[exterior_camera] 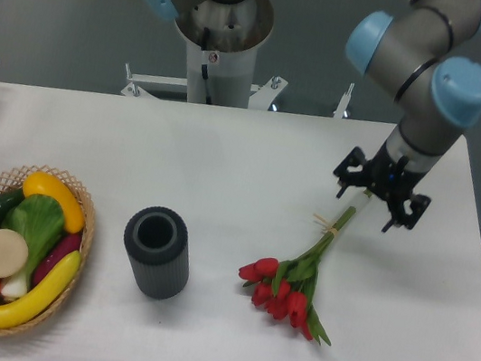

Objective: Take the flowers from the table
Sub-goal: 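Move the open gripper over the red tulip bouquet's stems, then lower the gripper onto the tulip stems and close it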

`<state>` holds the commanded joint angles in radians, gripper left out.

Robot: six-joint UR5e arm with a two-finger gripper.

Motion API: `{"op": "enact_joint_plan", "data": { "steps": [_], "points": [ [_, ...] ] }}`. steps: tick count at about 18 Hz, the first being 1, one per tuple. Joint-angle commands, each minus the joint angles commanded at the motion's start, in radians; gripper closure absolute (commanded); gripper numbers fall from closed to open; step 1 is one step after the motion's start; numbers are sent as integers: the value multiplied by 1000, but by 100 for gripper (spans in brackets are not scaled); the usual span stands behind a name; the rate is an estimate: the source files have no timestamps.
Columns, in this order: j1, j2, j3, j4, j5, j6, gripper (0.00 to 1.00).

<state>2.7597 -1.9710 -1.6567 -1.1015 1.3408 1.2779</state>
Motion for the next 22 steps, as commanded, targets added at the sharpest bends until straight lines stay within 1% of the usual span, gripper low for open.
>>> {"op": "enact_joint_plan", "data": {
  "steps": [2,6,7,8,9,10,18,22],
  "points": [
    [-12,-14,-2,11,-8,-3,0],
    [-14,-40,0,15,-41,-6,0],
    [-14,-48,0,34,-72,-37,0],
    [-14,-57,-2,67,-103,-82,0],
    [-14,-68,0,98,-107,-106,0],
    [-14,-75,-2,116,-106,-109,0],
    [-29,-104,-8,129,-104,-114,0],
    [-35,-106,-20,134,-103,-107,0]
  ]
}}
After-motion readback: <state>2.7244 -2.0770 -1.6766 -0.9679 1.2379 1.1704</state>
